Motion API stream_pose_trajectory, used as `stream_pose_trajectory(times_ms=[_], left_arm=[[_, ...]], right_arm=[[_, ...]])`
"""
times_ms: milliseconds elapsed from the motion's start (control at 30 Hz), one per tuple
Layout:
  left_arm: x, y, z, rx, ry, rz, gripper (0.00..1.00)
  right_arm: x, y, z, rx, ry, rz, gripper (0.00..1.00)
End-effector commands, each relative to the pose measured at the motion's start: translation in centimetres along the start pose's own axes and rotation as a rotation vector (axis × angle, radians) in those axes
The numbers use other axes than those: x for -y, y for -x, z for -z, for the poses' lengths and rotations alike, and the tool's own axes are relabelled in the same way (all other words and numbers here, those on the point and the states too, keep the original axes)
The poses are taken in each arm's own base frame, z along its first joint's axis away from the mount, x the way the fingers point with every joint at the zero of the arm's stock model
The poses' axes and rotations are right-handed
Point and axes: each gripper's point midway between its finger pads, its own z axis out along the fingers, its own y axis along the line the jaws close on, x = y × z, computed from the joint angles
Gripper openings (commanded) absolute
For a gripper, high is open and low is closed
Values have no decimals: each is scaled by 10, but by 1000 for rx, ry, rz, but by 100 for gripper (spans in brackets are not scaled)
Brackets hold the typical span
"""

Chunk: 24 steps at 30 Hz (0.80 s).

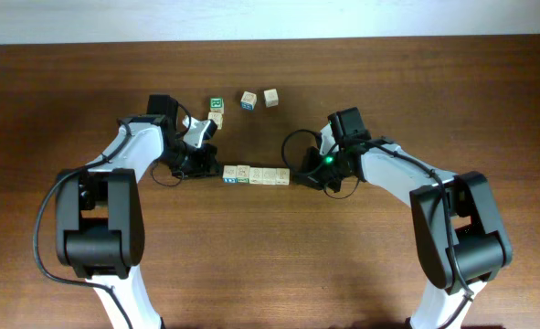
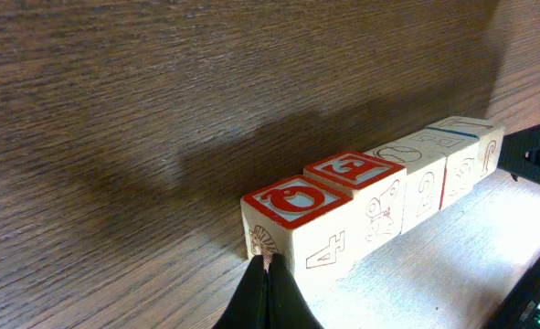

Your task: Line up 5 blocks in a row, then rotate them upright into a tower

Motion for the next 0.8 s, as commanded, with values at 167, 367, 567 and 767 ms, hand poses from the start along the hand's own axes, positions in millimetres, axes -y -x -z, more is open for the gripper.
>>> stream_pose_trajectory(times_ms=[167,367,567,767], left_arm=[[3,4,-1,3,-12,-4,0],[3,4,-1,3,-11,-4,0],[3,4,-1,4,-11,-4,0],[3,4,-1,3,-12,-4,0]], right_arm=[[7,0,-12,10,-27,-29,4],[3,1,-16,27,-33,-17,4],[3,1,-16,26,-33,-24,4],[-12,-5,-16,-15,47,46,4]])
